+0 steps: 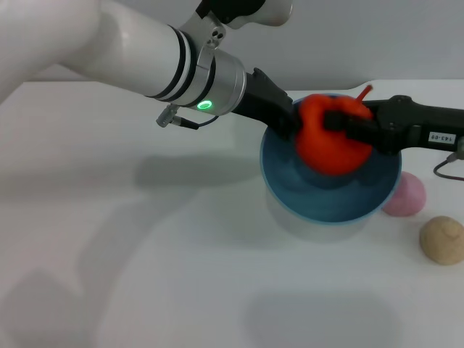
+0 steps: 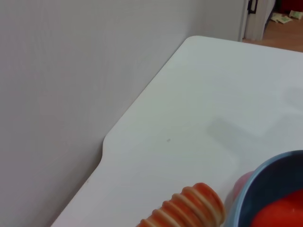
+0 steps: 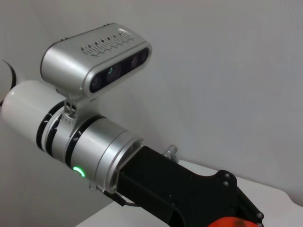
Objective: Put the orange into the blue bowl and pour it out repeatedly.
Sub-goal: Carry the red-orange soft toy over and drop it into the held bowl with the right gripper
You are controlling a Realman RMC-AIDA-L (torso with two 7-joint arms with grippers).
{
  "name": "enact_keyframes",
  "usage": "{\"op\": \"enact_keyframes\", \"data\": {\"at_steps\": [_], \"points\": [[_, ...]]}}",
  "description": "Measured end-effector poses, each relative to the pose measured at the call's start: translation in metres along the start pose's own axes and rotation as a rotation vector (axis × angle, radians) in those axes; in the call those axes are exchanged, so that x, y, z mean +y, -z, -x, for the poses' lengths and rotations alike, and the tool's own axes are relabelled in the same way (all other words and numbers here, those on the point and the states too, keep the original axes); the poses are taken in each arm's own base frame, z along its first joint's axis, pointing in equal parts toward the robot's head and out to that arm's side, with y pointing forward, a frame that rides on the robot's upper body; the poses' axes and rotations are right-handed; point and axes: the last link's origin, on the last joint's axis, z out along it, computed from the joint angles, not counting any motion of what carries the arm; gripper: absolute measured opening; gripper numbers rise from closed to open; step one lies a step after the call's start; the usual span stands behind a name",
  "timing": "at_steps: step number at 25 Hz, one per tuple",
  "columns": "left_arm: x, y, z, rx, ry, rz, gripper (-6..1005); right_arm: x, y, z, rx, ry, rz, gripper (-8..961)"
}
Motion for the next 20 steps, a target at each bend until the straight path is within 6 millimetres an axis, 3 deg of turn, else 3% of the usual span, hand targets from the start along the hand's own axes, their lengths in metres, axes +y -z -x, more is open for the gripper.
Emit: {"op": "enact_keyframes", "data": {"at_steps": [2,5,10,13,17,20], "points": [[0.000,0.000,0.001,-0.001,0.001,0.001,0,0.000,-0.001,-0.001,-0.001,-0.009,0.000,26],[-0.001,-0.001,0.004,-0.007,0.010,-0.001,0,-0.002,0.000,-0.002,-0.011,-0.012,-0.015,195],[-0.003,-0.001,0.007,-0.006,0.015,-0.009,-1,-0.004,0.005,-0.001,-0.029,-0.014,-0.035,395],[-0.004,-0.002,0.008,-0.006,0.016,-0.017,0,-0.007,0.012,0.001,-0.073,-0.017,-0.057,447],[-0.006,-0.002,0.009,-0.004,0.015,-0.027,-1,-0.006,0.024,0.004,-0.132,0.002,-0.082,516],[-0.010,-0.003,0.010,0.007,0.011,-0.048,-1,-0.009,0.048,0.006,-0.195,0.020,-0.154,568]]}}
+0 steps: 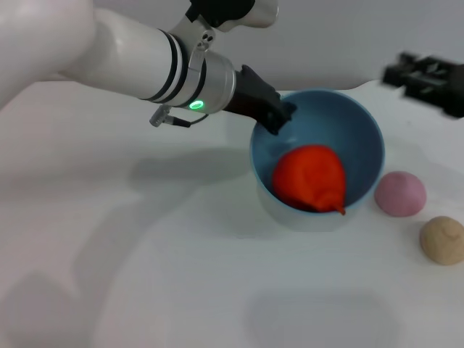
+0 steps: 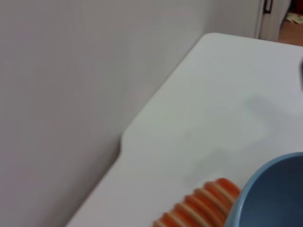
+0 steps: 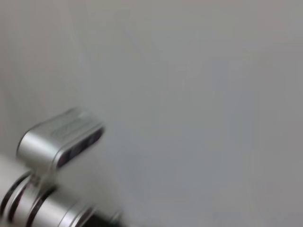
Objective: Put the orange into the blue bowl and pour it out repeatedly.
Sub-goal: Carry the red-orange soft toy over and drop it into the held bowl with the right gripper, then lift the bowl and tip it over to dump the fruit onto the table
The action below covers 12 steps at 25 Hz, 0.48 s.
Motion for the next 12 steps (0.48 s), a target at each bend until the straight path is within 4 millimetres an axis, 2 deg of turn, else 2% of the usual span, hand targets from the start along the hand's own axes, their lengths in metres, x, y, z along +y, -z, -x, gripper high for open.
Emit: {"op": "enact_keyframes", "data": {"at_steps": [4,7,12], "points": [[-0.005,-0.002,-0.001,0.024,-0.074,-0.072,-2,-0.011,0.050,-0.005,-0.184,-0.032,-0.151,587],[0.002,-0.004,-0.010,0.058,-0.174,-0.114,-1,-0.015,0.079,-0.026,-0.309,-0.061,-0.259,589],[0.028,-0.014,-0.024,0.086,-0.454,-0.189,-1,-0.018,0.101,-0.065,-0.321,-0.100,-0.393,590]]}}
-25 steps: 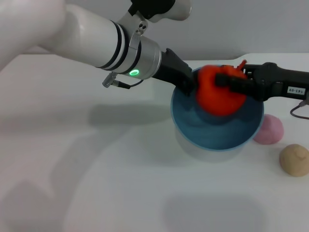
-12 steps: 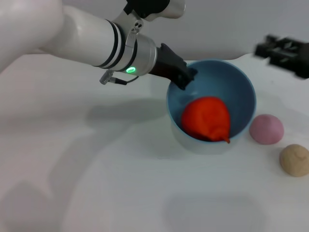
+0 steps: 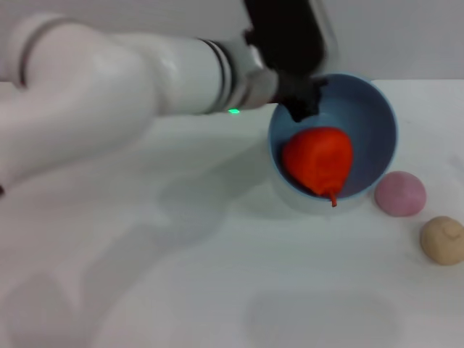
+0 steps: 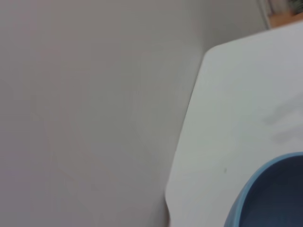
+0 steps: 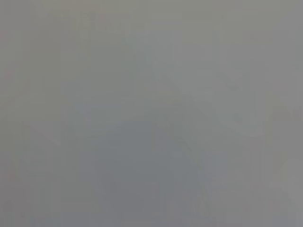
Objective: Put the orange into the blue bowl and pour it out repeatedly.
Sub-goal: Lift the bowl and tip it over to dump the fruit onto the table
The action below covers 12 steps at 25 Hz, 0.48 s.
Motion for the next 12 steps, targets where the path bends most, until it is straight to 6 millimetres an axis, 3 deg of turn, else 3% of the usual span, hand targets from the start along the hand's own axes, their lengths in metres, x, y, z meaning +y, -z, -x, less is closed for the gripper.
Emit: {"op": "enact_keyframes", "data": {"at_steps": [6,12], "points": [[0.030,-0.004,-0.014,0.069,-0.316,-0.088,0,-0.009,0.014,-0.024,0.022,-0.050,-0.105,589],[0.054,0.004,-0.013,0.151,-0.532,-0.159,-1,-0.011,0.011,-0.028,0.040,-0.058,-0.122,590]]}}
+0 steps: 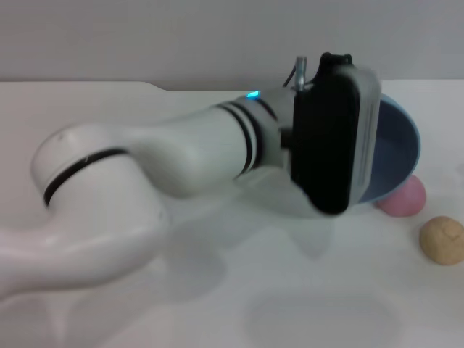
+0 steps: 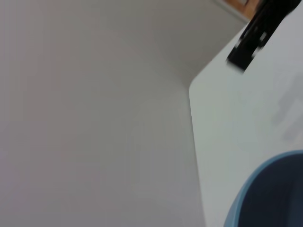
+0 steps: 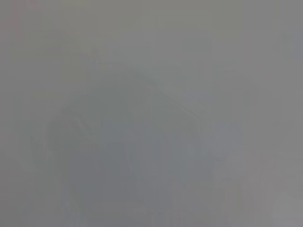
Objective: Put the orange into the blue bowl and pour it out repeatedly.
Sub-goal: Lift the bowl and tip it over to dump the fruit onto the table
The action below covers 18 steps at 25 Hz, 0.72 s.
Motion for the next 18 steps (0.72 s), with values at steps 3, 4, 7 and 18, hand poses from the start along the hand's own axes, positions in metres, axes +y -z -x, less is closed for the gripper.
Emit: {"op": "enact_keyframes", "data": {"at_steps": [3,4,7,18], "points": [[0.010,0.008,0.000,0.036,-0.124,-0.065,-1,0.002,-0.007,0.001,0.002,0.004,0.012,590],[0.010,0.008,0.000,0.036,-0.124,-0.065,-1,0.002,-0.007,0.001,0.002,0.004,0.012,590],[0.019,0.022,-0.001,0.071,-0.224,-0.172,-1,0.003,-0.011,0.003,0.000,0.009,0.022,590],[0.031,0.032,-0.001,0.088,-0.304,-0.251,-1,0.005,-0.020,0.007,-0.001,0.016,0.036,589]]}}
